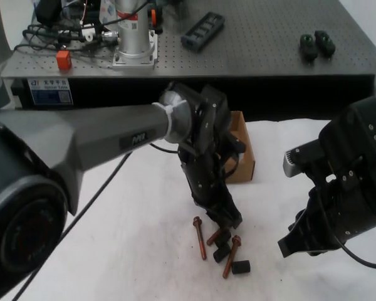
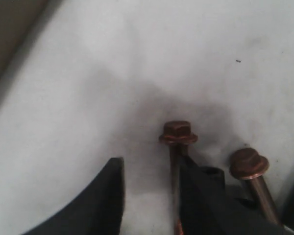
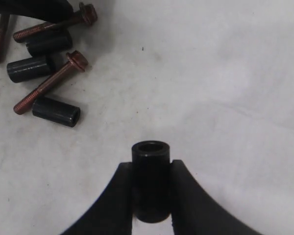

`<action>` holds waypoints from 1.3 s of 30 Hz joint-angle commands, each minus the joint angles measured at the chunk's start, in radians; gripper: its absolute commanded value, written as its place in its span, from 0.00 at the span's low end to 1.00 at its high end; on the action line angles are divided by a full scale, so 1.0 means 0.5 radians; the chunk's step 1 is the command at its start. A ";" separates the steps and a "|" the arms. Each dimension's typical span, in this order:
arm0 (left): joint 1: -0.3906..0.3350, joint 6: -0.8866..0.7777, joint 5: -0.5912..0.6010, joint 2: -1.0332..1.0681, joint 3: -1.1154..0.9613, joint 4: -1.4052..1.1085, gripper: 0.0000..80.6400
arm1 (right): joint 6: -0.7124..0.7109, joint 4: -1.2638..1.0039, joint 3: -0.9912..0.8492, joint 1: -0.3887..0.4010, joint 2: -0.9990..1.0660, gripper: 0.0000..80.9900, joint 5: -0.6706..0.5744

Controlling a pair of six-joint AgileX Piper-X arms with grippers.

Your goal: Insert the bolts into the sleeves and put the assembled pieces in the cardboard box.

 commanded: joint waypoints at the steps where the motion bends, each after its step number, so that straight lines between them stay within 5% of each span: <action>1: -0.038 0.038 -0.024 0.052 -0.017 0.005 0.32 | 0.004 -0.007 0.000 -0.005 -0.029 0.03 -0.019; 13: -0.083 0.104 -0.064 0.087 -0.017 0.027 0.31 | 0.004 -0.007 0.000 -0.005 -0.029 0.03 -0.019; 16: -0.083 0.111 -0.129 0.087 -0.017 0.031 0.20 | 0.010 -0.008 0.000 -0.005 -0.029 0.03 -0.019; 19: -0.083 0.106 -0.129 0.082 -0.029 0.050 0.00 | 0.010 -0.018 0.000 -0.005 -0.029 0.03 -0.019; 27: 0.008 -0.248 -0.112 -0.286 0.023 -0.134 0.01 | 0.233 -0.566 0.146 -0.005 -0.199 0.03 -0.333; 35: 0.318 -1.110 0.890 -1.030 0.917 -1.524 0.01 | 0.669 -1.349 0.566 0.109 -0.297 0.03 -1.143; 39: 0.318 -1.516 1.010 -1.186 1.300 -2.256 0.01 | 0.995 -1.926 0.600 0.250 -0.196 0.03 -1.155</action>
